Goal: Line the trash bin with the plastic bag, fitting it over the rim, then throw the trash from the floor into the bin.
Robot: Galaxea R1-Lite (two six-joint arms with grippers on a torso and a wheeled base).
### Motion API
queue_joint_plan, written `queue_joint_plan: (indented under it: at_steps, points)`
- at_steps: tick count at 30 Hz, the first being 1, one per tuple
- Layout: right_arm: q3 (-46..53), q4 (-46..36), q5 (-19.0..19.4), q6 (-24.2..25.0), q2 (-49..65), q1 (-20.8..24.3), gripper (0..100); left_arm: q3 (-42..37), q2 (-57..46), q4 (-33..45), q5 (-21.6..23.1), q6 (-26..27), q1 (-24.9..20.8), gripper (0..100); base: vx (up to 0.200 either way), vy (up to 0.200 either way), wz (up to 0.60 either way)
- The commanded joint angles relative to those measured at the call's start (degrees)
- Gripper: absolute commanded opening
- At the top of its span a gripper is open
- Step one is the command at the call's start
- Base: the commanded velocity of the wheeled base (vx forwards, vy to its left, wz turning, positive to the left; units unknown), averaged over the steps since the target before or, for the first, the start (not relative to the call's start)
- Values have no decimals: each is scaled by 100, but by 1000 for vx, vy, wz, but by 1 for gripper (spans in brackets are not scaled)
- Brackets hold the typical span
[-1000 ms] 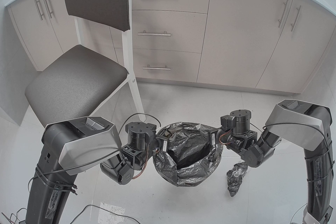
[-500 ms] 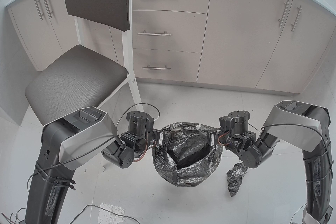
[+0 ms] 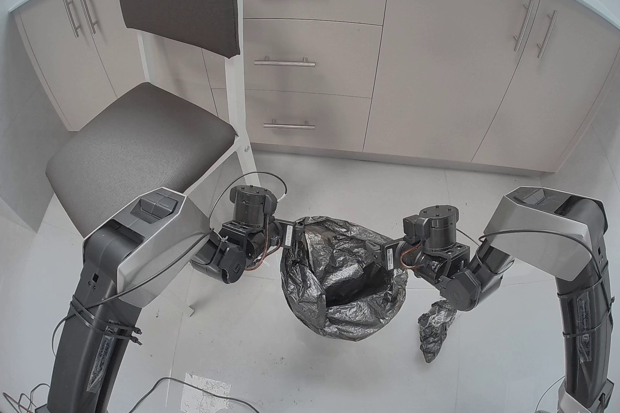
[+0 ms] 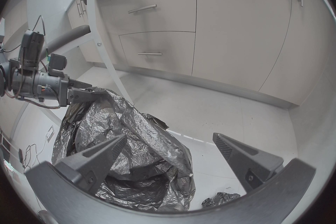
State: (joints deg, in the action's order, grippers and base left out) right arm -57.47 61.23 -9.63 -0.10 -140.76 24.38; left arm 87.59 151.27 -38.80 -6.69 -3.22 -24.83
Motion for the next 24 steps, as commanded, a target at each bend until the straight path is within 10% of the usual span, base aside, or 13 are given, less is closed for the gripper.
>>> queue_joint_plan:
  at_steps: [1, 24]
  points:
    - [-1, 3, -4, -8, -12, -4, 100, 259, 245, 162, -7, 23, 93, 100, 0, 0, 0]
    - [43, 240, 5, 27, -30, -4, 100, 689, 429, 1806, 599, 216, 66, 100, 0, 0, 0]
